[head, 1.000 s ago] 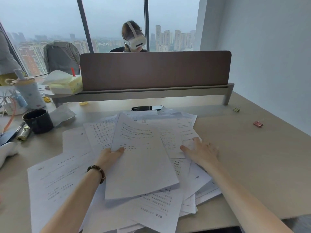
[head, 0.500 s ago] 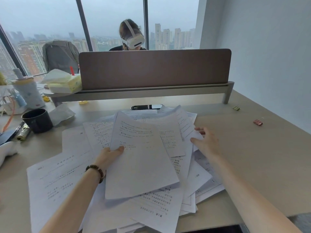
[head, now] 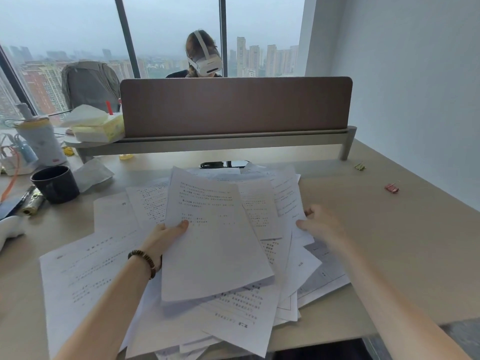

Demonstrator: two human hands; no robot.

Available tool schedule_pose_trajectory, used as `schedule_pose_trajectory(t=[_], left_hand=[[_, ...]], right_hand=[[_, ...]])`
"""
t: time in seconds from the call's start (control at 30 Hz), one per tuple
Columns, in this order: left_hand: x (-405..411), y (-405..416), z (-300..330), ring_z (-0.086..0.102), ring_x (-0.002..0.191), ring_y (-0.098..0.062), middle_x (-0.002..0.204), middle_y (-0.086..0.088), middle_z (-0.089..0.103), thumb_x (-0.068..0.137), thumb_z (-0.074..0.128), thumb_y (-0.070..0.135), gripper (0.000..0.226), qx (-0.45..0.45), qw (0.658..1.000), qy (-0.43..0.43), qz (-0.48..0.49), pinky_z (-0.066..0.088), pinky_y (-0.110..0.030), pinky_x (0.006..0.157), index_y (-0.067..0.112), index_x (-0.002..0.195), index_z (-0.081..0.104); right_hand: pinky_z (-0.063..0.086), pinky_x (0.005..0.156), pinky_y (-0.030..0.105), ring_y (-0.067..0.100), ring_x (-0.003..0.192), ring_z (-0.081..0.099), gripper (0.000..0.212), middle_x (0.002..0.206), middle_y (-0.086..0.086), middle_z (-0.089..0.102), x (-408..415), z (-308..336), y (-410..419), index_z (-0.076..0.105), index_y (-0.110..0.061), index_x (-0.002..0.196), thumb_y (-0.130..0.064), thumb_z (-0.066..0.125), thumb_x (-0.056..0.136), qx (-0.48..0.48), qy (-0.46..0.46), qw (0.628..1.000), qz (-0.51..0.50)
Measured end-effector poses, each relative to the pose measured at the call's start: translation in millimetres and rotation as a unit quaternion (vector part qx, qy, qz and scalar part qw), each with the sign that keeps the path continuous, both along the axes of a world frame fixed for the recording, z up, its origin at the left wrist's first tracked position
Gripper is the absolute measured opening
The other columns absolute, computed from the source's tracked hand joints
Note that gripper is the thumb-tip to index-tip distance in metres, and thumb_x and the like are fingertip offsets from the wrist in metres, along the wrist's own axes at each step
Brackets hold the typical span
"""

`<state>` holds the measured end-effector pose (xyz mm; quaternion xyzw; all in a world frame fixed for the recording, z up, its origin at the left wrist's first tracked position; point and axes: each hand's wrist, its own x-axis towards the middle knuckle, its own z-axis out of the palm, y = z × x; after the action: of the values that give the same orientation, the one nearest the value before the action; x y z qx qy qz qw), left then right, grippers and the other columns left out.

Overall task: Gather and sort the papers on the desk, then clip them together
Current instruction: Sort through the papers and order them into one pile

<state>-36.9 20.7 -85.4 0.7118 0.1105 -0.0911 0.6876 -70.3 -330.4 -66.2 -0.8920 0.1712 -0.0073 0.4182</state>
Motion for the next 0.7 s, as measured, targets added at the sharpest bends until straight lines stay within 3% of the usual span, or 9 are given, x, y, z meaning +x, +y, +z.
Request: schedule_pose_trajectory(t=[0.07, 0.13, 0.2, 0.3, 0.37, 0.4, 0.5, 0.6, 0.7], left_hand=[[-1, 0, 1, 0.070, 0.069, -0.023, 0.077, -0.004, 0.075, 0.095, 0.062, 0.020, 0.010, 0.000, 1.000, -0.001, -0.001, 0.060, -0.029, 0.054, 0.012, 0.095, 0.068], [-3, -1, 3, 0.070, 0.072, -0.025, 0.083, -0.006, 0.074, 0.095, 0.062, 0.019, 0.011, 0.002, 1.000, -0.001, -0.003, 0.061, -0.030, 0.056, 0.010, 0.098, 0.067], [-3, -1, 3, 0.069, 0.075, -0.028, 0.089, -0.010, 0.073, 0.095, 0.062, 0.018, 0.014, 0.002, 1.000, -0.001, -0.003, 0.060, -0.032, 0.062, 0.008, 0.103, 0.067], [-4, -1, 3, 0.068, 0.080, -0.030, 0.094, -0.014, 0.072, 0.095, 0.063, 0.018, 0.021, 0.000, 1.000, -0.001, -0.003, 0.057, -0.037, 0.075, 0.004, 0.110, 0.066], [-4, -2, 3, 0.068, 0.080, -0.030, 0.096, -0.014, 0.072, 0.095, 0.063, 0.018, 0.022, 0.000, 1.000, 0.001, -0.004, 0.058, -0.037, 0.074, 0.003, 0.111, 0.066], [-4, -2, 3, 0.068, 0.080, -0.030, 0.096, -0.014, 0.072, 0.095, 0.062, 0.018, 0.022, -0.002, 1.000, 0.002, -0.006, 0.060, -0.037, 0.070, 0.003, 0.111, 0.065], [-5, -3, 6, 0.070, 0.074, -0.027, 0.091, -0.011, 0.073, 0.096, 0.060, 0.018, 0.020, -0.006, 1.000, -0.002, -0.009, 0.062, -0.031, 0.056, 0.005, 0.110, 0.065], [-4, -4, 9, 0.072, 0.053, -0.017, 0.066, 0.000, 0.076, 0.096, 0.061, 0.018, 0.011, -0.005, 1.000, -0.013, -0.002, 0.057, -0.025, 0.044, 0.009, 0.095, 0.067], [-3, -5, 14, 0.069, 0.045, -0.012, 0.057, 0.004, 0.073, 0.095, 0.062, 0.017, 0.010, -0.003, 1.000, -0.025, 0.005, 0.054, -0.022, 0.040, 0.009, 0.092, 0.067]], right_hand=[[0.055, 0.070, 0.031, 0.017, 0.088, 0.065, 0.004, 0.099, -0.003, 0.067, -7, 5, 3, 0.061, -0.020, 0.098, -0.018, 0.063, 0.094, -0.004, 0.046, 0.998, 0.044], [0.051, 0.063, 0.025, 0.018, 0.091, 0.064, 0.011, 0.099, -0.006, 0.066, -14, 8, 8, 0.061, -0.026, 0.098, -0.016, 0.057, 0.098, 0.011, 0.067, 0.995, 0.076], [0.053, 0.065, 0.027, 0.021, 0.097, 0.066, 0.015, 0.109, -0.003, 0.068, -17, 6, 10, 0.061, -0.026, 0.113, -0.022, 0.058, 0.099, 0.031, 0.067, 0.994, 0.079], [0.052, 0.082, 0.033, 0.020, 0.118, 0.061, 0.059, 0.130, -0.007, 0.062, -21, 2, 17, 0.051, -0.026, 0.137, -0.032, 0.078, 0.085, 0.036, 0.034, 0.993, 0.111], [0.046, 0.097, 0.033, 0.015, 0.125, 0.052, 0.084, 0.136, -0.010, 0.055, -24, 1, 23, 0.044, -0.026, 0.142, -0.025, 0.089, 0.071, 0.026, -0.003, 0.991, 0.130], [0.044, 0.093, 0.028, 0.012, 0.121, 0.050, 0.089, 0.132, -0.010, 0.053, -25, 0, 27, 0.041, -0.026, 0.142, -0.019, 0.090, 0.069, 0.024, -0.018, 0.991, 0.130], [0.041, 0.073, 0.021, 0.014, 0.113, 0.051, 0.082, 0.120, -0.007, 0.053, -26, -1, 31, 0.041, -0.029, 0.136, -0.010, 0.087, 0.071, 0.023, -0.032, 0.992, 0.124], [0.044, 0.086, 0.030, 0.019, 0.114, 0.056, 0.066, 0.120, -0.004, 0.060, -22, -2, 26, 0.050, -0.024, 0.129, -0.014, 0.087, 0.075, 0.067, -0.025, 0.993, 0.092], [0.049, 0.084, 0.033, 0.020, 0.103, 0.062, 0.038, 0.106, -0.006, 0.067, -19, 0, 18, 0.060, -0.025, 0.109, -0.018, 0.083, 0.081, 0.125, -0.032, 0.990, 0.048]])
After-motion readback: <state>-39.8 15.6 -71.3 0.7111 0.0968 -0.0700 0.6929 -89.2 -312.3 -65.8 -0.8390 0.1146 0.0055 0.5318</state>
